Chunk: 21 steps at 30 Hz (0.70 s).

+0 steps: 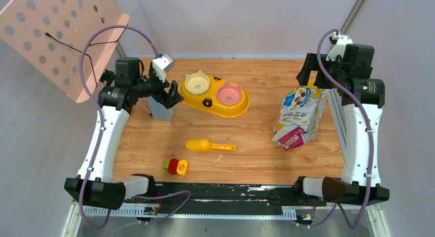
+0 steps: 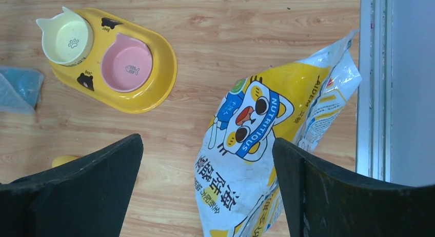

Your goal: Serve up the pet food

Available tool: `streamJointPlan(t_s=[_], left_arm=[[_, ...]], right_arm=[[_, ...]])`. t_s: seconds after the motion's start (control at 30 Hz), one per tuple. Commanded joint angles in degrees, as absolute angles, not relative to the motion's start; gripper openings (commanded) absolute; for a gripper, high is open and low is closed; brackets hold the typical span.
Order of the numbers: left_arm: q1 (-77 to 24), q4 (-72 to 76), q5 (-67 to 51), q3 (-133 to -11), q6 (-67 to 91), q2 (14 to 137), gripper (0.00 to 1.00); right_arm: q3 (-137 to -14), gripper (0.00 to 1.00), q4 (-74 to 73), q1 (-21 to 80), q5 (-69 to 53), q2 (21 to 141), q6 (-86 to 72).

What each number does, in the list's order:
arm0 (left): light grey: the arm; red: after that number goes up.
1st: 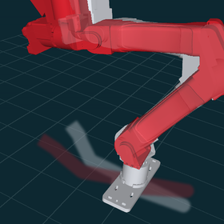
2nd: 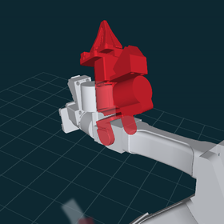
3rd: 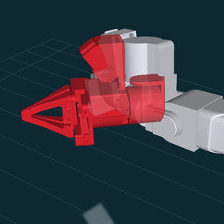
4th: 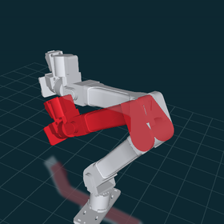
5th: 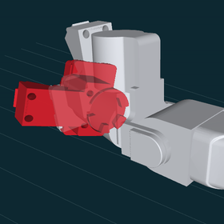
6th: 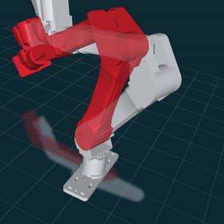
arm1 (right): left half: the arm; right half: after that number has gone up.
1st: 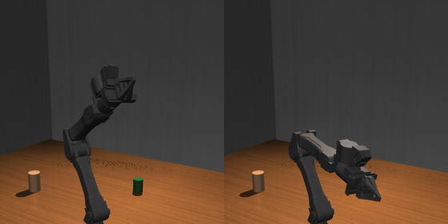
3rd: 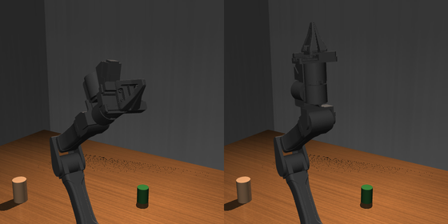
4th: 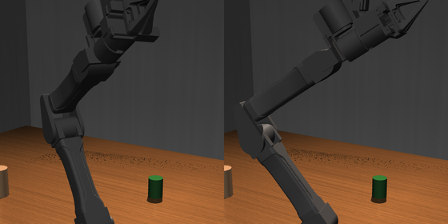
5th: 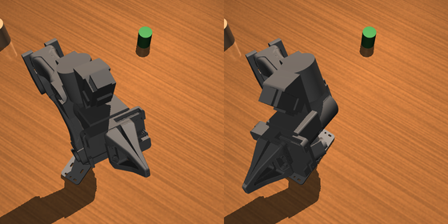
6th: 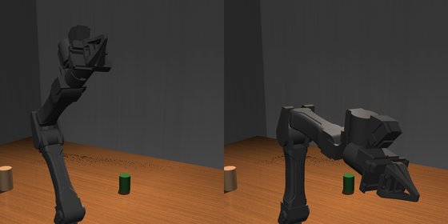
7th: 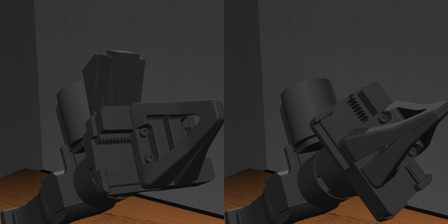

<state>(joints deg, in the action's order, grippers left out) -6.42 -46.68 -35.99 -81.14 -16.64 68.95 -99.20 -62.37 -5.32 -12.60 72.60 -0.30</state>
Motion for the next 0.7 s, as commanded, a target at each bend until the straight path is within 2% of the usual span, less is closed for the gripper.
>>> streamJointPlan(t_s=[0.0,0.17,0.27,0.4,0.53,0.67], left_arm=[[-9.7,-55.4,-37.0,-86.5,-26.0,69.5,0.96],[-12.8,-55.8,-36.5,-82.9,-31.4,69.4,0.96],[-14.8,-50.1,-37.0,-79.2,-30.3,69.8,0.95],[-19.9,-44.5,-36.6,-80.7,-27.0,73.0,0.93],[-26.3,-38.0,-35.4,-84.0,-22.5,77.1,0.93],[-29.2,-35.1,-37.1,-90.7,-9.7,82.0,0.92]], right_arm=[[-105.3,1.00,-61.2,-5.3,-11.7,75.8,-2.7],[-113.2,1.00,-66.3,-5.3,-7.3,79.2,1.4],[-116.7,1.00,-70.2,-5.4,-0.4,79.3,0.4],[-119.9,0.95,-75.7,-5.6,7.1,78.2,0.4],[-116.2,0.90,-78.8,-10.1,5.2,76.3,-2.5],[-112.7,0.83,-79.3,-16.4,2.1,76.4,-3.6]])
